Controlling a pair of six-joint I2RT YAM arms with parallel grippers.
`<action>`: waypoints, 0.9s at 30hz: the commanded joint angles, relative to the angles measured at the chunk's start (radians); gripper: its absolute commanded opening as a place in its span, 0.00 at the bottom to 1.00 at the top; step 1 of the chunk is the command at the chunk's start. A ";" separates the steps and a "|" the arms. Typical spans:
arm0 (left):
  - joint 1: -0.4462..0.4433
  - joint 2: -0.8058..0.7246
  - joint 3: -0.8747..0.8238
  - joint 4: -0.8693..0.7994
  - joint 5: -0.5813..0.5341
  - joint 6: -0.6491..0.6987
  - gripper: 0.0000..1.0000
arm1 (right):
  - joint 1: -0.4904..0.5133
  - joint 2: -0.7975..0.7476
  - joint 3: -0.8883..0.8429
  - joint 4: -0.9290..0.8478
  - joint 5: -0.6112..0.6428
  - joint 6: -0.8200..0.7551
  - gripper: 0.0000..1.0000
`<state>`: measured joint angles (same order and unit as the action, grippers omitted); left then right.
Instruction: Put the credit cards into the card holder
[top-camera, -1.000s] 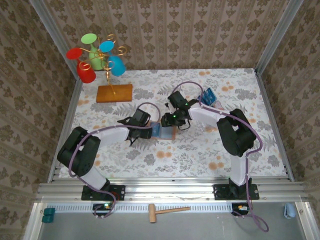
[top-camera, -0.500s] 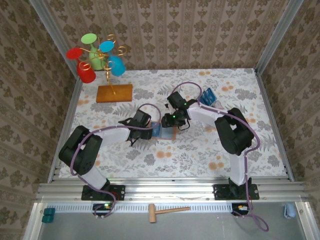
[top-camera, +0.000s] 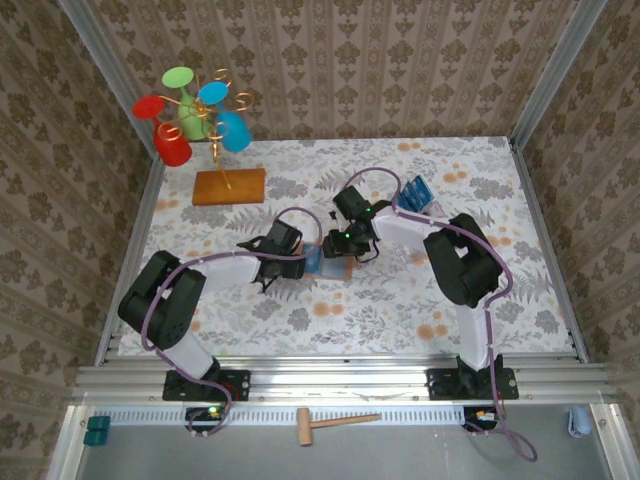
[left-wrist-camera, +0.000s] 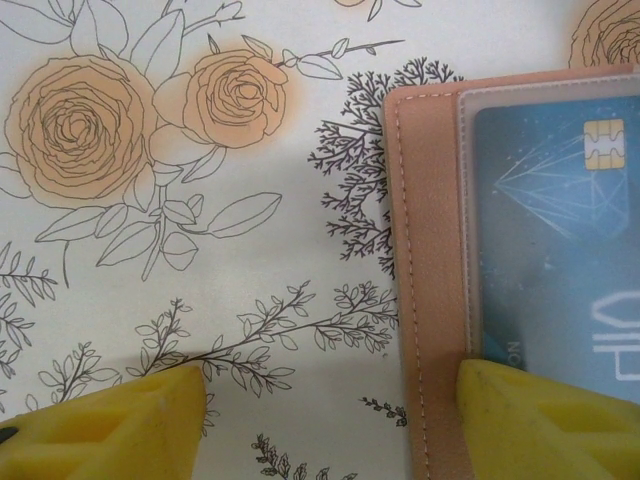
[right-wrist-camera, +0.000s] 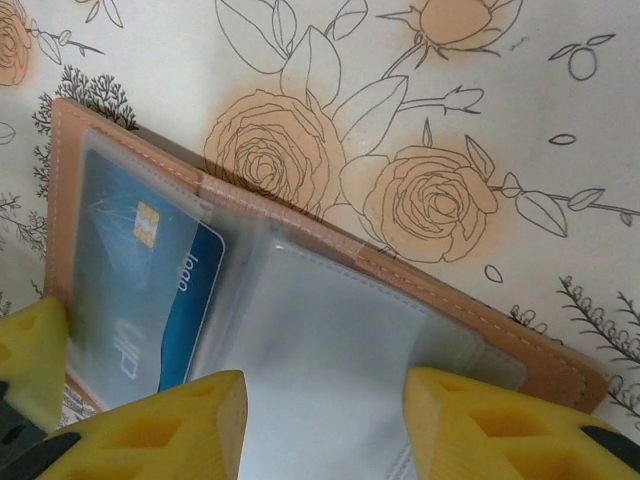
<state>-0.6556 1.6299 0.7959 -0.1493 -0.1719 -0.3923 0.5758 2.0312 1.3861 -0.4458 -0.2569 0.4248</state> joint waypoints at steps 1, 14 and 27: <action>-0.009 0.025 -0.024 -0.006 -0.001 -0.016 0.68 | 0.016 0.035 0.020 0.015 -0.055 0.030 0.46; -0.010 0.016 -0.029 -0.004 -0.001 -0.017 0.68 | 0.036 0.056 0.016 0.043 -0.065 0.068 0.46; 0.021 -0.224 -0.087 -0.002 0.029 0.033 0.70 | 0.036 0.060 0.005 0.059 -0.067 0.080 0.46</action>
<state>-0.6369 1.4593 0.7277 -0.1444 -0.1669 -0.3874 0.6052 2.0556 1.3998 -0.3878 -0.3077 0.4931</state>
